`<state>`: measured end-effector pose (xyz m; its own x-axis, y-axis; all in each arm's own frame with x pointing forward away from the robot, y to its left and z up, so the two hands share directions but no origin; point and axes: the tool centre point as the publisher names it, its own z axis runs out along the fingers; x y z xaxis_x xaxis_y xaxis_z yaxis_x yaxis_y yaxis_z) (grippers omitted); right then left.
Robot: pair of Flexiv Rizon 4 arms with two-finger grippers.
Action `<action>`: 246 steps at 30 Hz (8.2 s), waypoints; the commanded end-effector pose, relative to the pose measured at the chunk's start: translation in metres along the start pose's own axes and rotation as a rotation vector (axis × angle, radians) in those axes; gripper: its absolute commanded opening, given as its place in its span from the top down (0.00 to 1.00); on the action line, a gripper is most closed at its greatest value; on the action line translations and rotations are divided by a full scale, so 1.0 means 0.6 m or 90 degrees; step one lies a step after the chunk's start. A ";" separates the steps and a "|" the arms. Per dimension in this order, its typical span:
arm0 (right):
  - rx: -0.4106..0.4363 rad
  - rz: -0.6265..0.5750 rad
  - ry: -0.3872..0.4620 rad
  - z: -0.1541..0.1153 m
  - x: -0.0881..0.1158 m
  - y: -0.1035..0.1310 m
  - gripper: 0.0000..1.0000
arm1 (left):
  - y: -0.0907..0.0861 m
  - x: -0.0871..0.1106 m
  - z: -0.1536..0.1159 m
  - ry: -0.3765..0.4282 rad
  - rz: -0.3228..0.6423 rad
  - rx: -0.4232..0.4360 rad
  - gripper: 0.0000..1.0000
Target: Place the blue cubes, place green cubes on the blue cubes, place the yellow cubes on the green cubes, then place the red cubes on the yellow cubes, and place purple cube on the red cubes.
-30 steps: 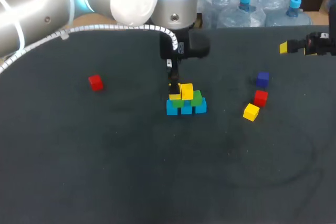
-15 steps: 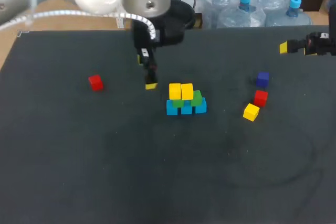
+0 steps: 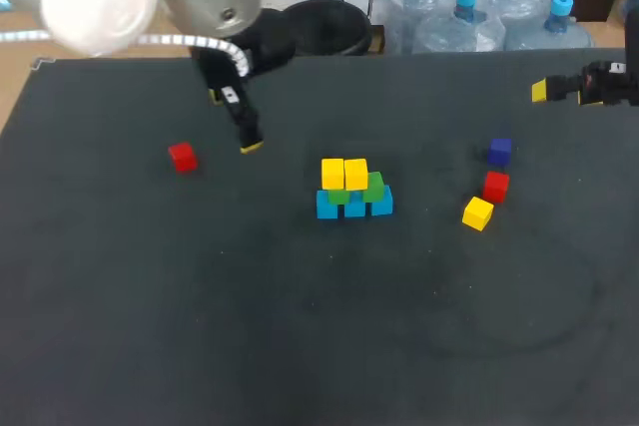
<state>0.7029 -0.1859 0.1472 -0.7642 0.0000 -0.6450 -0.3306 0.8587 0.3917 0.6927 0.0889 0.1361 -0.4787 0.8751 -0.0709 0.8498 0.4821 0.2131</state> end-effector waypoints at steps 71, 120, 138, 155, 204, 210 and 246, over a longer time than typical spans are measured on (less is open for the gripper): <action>0.003 0.000 0.000 -0.002 0.000 0.002 0.00 | 0.079 0.007 -0.013 -0.317 -0.114 -0.115 0.00; 0.197 -0.392 0.332 -0.046 0.010 0.124 0.00 | 0.090 0.005 -0.024 -0.355 -0.140 -0.139 0.00; 0.099 -0.473 0.483 0.032 0.146 0.123 0.00 | 0.090 0.005 -0.024 -0.355 -0.140 -0.139 0.00; 0.051 -0.399 0.547 0.121 0.208 0.098 0.00 | 0.090 0.005 -0.024 -0.355 -0.140 -0.139 0.00; 0.014 -0.383 0.586 0.146 0.255 0.066 1.00 | 0.090 0.005 -0.024 -0.355 -0.140 -0.139 0.00; 0.017 -0.408 0.563 0.131 0.226 0.083 1.00 | 0.090 0.005 -0.024 -0.355 -0.140 -0.139 0.00; -0.149 -0.823 0.574 0.100 0.125 0.207 1.00 | 0.090 0.005 -0.024 -0.355 -0.140 -0.139 0.00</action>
<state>0.6298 -0.0558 0.1077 0.0482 -0.9964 -0.0699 -0.9981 -0.0507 0.0345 0.7334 0.1161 0.1615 -0.4012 0.6752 -0.6191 0.6498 0.6861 0.3272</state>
